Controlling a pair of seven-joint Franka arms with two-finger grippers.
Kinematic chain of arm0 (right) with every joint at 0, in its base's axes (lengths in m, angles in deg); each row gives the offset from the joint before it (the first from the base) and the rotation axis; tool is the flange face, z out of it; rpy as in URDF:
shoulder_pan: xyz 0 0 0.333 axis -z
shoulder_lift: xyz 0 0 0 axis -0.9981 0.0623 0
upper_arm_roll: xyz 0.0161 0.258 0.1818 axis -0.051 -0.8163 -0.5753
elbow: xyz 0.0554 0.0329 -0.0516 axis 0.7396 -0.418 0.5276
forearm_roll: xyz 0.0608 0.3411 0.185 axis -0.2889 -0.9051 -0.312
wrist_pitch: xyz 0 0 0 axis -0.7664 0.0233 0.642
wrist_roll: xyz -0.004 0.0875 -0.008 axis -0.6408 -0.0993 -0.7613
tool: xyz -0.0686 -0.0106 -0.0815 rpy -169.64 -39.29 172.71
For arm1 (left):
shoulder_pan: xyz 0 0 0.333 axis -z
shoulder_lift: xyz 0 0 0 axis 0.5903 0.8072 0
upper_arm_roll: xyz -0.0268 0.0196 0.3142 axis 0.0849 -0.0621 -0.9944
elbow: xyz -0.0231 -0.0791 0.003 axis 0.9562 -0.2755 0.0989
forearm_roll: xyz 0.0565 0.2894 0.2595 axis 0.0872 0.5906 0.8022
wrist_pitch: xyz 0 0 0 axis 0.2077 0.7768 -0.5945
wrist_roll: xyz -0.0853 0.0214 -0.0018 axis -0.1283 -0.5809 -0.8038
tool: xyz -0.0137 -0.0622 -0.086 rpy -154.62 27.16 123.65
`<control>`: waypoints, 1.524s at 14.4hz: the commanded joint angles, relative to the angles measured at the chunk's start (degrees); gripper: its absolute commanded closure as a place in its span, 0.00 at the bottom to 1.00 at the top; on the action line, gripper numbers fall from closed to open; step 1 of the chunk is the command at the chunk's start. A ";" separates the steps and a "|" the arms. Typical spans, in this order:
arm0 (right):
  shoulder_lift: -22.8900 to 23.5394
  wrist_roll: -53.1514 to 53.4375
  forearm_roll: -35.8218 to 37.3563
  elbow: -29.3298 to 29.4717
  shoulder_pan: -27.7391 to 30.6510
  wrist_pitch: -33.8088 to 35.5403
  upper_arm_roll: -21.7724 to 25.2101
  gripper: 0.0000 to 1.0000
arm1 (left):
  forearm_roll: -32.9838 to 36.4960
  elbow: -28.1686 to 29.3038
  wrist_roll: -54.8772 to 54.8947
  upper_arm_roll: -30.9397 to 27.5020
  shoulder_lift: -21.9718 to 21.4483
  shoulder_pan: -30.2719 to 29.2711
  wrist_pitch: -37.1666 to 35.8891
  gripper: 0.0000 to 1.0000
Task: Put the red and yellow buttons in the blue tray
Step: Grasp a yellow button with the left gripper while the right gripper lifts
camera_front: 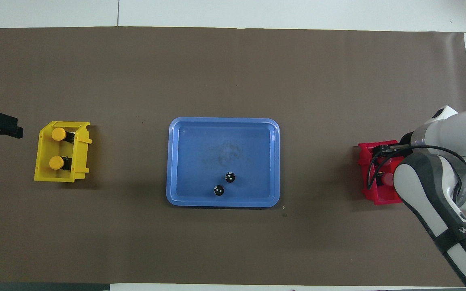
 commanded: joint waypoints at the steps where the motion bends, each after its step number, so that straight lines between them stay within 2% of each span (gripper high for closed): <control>1: -1.20 -0.90 -0.59 -2.45 0.19 -2.27 -0.13 0.33 | 1.13 4.35 -0.42 0.04 -3.19 0.22 0.01 0.00; 6: -1.02 -2.83 -0.59 -2.80 0.36 -2.88 -0.04 0.34 | 1.05 6.81 -0.42 0.04 -4.42 0.49 0.80 0.01; 9: -1.20 -3.01 -0.59 -3.77 0.45 -3.06 -0.13 0.38 | 1.05 15.76 -0.42 0.04 -7.23 0.22 11.85 0.01; 12: -1.29 -3.01 -0.59 -3.86 0.36 -3.06 -0.13 0.42 | 1.05 17.55 1.59 -0.13 -4.88 -0.65 16.52 0.06; 14: -1.29 -3.44 -0.59 -4.03 0.45 -3.06 -0.13 0.49 | 1.05 17.55 2.31 -0.13 -2.68 -1.88 19.33 0.09; 17: -1.02 -4.68 -0.59 -3.16 0.45 -2.71 -0.13 0.68 | 1.05 19.55 2.48 -0.13 -1.61 -2.85 21.45 0.15; 19: -0.59 -4.85 -0.42 -1.32 0.36 -1.23 -0.04 0.73 | 1.13 23.59 2.48 -0.13 -1.61 -2.85 25.39 0.17; 22: 2.31 -6.00 0.20 9.11 0.45 10.08 -0.04 0.73 | 1.13 26.33 2.48 -0.13 -1.44 -2.85 28.14 0.23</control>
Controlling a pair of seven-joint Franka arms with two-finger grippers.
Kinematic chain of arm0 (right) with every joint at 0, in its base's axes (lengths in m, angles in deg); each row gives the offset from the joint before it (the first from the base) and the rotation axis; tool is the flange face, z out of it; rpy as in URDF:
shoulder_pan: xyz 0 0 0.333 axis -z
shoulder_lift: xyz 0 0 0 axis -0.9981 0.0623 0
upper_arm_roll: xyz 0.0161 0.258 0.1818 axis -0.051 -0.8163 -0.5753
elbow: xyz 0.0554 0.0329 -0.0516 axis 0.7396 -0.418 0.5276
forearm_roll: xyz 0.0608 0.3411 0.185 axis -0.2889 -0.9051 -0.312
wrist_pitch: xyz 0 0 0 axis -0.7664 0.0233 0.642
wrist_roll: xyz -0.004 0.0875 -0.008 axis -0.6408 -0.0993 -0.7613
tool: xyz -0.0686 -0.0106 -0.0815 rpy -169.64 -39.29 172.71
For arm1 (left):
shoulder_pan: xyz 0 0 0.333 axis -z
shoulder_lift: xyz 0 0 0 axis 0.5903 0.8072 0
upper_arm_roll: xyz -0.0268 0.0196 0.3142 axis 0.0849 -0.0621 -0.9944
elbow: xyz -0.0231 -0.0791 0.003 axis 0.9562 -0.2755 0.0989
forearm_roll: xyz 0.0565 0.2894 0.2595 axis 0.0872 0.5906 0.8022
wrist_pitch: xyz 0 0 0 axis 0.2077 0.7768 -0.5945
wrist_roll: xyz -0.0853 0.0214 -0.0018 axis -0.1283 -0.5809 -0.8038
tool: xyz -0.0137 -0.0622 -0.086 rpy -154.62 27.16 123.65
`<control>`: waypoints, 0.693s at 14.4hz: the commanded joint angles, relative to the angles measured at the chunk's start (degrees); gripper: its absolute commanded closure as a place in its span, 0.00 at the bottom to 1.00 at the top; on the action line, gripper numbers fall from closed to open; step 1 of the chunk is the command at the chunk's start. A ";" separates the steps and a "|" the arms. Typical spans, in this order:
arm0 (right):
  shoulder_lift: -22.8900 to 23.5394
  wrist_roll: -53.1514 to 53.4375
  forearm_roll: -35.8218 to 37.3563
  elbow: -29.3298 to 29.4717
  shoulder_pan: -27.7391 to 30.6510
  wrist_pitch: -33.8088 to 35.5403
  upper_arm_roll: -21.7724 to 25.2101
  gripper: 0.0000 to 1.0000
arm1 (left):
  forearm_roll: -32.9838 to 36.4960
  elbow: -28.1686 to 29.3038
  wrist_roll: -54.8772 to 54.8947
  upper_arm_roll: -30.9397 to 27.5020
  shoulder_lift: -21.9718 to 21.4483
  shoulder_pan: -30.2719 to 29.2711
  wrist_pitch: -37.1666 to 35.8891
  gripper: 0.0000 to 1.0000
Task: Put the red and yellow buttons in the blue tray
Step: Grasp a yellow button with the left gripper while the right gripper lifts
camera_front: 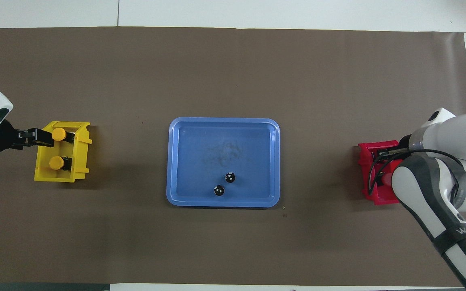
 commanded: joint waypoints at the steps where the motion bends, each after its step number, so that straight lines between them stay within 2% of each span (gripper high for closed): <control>1: 3.30 -1.72 0.49 12.69 0.37 12.33 -0.06 0.73 | 1.04 3.28 0.63 0.22 -1.09 -0.50 2.46 0.26; 3: 6.11 -1.03 0.32 22.62 -0.32 20.43 -0.41 0.73 | 1.12 5.12 1.68 0.22 -1.35 -1.73 2.64 0.26; 5: 9.80 4.91 -0.47 31.86 -5.14 23.80 -0.94 0.72 | 1.12 6.18 1.77 0.22 -1.27 -1.82 4.04 0.26; 8: 13.67 24.49 -0.48 36.81 -16.99 18.64 -1.03 0.72 | 1.12 8.29 1.68 0.22 -1.09 -1.30 6.76 0.26; 10: 19.10 35.66 -0.30 40.23 -24.29 16.34 -1.03 0.72 | 1.12 9.52 2.12 0.22 -1.09 -1.47 7.12 0.29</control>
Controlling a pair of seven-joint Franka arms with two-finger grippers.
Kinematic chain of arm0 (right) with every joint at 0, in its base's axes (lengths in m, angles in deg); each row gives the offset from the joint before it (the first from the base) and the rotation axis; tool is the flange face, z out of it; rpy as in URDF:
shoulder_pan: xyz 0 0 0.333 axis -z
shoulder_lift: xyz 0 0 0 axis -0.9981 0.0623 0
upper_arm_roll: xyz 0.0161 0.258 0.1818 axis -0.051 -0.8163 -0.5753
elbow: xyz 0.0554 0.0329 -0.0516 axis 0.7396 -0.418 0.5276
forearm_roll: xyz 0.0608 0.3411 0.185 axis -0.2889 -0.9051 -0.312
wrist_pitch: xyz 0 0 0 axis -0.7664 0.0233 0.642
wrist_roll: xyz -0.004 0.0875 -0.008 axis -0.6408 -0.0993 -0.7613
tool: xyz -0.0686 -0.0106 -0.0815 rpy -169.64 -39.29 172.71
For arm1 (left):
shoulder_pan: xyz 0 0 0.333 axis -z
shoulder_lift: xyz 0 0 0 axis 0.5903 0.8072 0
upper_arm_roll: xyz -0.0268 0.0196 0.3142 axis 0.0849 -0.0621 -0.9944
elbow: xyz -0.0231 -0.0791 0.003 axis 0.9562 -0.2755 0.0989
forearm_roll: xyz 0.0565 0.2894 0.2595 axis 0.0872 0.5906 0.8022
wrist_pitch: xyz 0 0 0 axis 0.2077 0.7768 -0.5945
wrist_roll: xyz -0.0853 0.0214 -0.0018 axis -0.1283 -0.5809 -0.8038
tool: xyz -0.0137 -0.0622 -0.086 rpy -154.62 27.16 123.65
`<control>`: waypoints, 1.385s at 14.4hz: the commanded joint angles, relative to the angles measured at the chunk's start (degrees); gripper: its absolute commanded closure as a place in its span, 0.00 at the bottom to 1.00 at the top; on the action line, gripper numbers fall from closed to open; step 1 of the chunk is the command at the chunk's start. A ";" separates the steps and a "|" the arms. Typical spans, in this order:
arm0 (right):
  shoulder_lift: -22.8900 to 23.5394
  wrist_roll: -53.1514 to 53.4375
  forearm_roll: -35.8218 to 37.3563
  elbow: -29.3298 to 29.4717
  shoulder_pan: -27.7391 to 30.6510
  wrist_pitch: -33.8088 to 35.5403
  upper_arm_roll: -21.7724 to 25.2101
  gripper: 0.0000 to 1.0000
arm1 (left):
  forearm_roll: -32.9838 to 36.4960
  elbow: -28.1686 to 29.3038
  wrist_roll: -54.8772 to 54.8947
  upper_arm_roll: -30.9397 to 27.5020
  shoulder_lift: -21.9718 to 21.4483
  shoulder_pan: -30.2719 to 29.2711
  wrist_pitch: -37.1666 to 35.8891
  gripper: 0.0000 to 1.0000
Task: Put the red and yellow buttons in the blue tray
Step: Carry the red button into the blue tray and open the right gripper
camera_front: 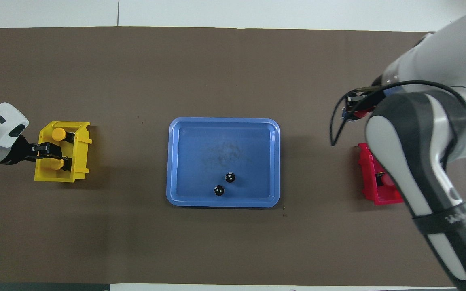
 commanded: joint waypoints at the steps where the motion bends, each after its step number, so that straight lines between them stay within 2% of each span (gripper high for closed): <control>1: 10.43 13.48 0.26 8.99 -7.88 -1.47 0.24 0.72 | 1.12 3.09 1.59 0.04 -1.18 -0.24 2.37 0.30; 3: 16.15 19.65 1.13 12.18 -12.88 -2.08 0.24 0.72 | 1.12 3.53 2.13 0.04 -1.19 -0.41 2.72 0.32; 4: 16.88 21.68 1.05 12.10 -14.39 -4.69 0.33 0.72 | 1.12 3.71 2.13 0.04 -1.19 -0.50 2.89 0.33; 9: 16.89 25.39 0.96 5.43 -16.95 -10.78 0.24 0.72 | 1.12 3.71 2.13 0.04 -0.83 -0.50 4.30 0.36; 15: 16.10 25.66 0.08 2.18 -17.04 -12.88 0.07 0.65 | 1.12 5.55 2.13 0.04 -0.13 -0.59 6.93 0.38; 16: 15.66 25.74 0.08 0.86 -17.65 -14.37 0.07 0.59 | 1.12 6.16 2.13 0.04 -0.13 -0.59 7.72 0.38; 17: 15.57 25.74 0.08 0.67 -17.66 -14.82 0.15 0.41 | 1.12 6.78 2.22 0.04 -0.13 -0.68 8.86 0.38; 18: 15.57 25.74 0.08 1.19 -17.75 -14.31 0.16 0.31 | 1.12 6.87 2.39 0.04 -0.13 -0.77 9.04 0.39; 19: 15.57 25.74 0.17 1.98 -17.48 -13.61 0.16 0.25 | 1.12 6.87 2.39 0.04 -0.13 -0.77 9.05 0.46; 20: 15.57 25.74 0.34 3.30 -17.31 -12.47 0.16 0.23 | 1.03 6.79 2.39 0.04 -0.13 -0.77 9.05 0.62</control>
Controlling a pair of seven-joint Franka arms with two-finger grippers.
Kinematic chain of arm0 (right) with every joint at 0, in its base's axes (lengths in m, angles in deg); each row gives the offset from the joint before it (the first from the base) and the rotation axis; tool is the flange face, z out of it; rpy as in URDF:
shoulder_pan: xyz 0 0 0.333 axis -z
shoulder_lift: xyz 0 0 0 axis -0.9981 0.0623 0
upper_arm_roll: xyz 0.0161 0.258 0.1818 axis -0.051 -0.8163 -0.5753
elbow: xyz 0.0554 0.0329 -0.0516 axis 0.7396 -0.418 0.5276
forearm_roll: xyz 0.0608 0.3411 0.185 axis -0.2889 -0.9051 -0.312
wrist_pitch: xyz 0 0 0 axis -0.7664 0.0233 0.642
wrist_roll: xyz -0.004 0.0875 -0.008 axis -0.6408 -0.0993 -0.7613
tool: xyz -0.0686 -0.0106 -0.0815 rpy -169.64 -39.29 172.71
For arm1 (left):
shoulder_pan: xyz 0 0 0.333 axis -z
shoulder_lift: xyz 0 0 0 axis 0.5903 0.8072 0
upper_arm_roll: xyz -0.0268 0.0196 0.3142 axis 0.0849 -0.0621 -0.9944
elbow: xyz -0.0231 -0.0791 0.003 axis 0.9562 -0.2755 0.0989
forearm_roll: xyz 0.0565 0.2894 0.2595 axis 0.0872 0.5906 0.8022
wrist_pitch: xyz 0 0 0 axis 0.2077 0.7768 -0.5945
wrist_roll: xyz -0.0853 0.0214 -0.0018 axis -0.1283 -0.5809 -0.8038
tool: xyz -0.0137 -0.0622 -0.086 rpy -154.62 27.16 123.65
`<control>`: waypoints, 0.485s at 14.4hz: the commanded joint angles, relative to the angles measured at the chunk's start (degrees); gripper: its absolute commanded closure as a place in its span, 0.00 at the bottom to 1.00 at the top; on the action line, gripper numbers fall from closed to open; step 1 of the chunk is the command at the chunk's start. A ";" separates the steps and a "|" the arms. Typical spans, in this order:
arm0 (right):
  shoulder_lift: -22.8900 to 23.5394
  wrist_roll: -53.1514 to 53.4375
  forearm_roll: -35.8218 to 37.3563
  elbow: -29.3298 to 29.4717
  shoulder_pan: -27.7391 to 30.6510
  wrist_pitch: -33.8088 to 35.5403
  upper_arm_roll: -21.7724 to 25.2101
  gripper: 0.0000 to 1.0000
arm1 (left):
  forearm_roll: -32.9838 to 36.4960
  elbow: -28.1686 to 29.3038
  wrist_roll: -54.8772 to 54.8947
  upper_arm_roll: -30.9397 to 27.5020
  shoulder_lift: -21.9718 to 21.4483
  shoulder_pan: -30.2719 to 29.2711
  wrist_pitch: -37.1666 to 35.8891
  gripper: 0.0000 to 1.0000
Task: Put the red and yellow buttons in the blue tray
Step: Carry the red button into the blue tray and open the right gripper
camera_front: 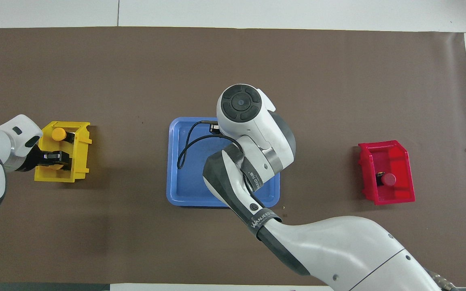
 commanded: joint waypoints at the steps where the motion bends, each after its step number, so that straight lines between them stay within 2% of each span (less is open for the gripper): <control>1: -1.59 0.74 0.33 1.05 0.73 1.68 0.14 0.22 | 1.02 1.10 1.04 0.03 -0.68 -0.80 1.58 0.80; 2: -2.29 -0.13 0.59 1.33 1.61 2.39 0.40 0.22 | 1.11 0.83 1.30 0.12 -0.50 -1.49 1.49 0.92; 3: -4.64 -2.14 0.59 0.90 3.44 3.70 0.49 0.22 | 1.11 -0.13 1.04 0.12 -0.24 -1.59 0.88 0.97; 4: -6.93 -5.99 0.59 0.28 5.90 5.28 0.49 0.22 | 1.11 -1.61 1.04 0.03 -0.24 -1.33 -0.86 0.98; 6: -12.64 -13.12 0.51 -1.64 10.48 11.42 0.49 0.23 | 1.11 -8.09 0.77 0.03 -1.20 -0.62 -11.19 0.99; 7: -17.62 -16.80 0.59 -6.61 13.02 14.06 0.49 0.23 | 1.11 -12.48 0.51 0.21 -1.55 -0.53 -16.91 0.98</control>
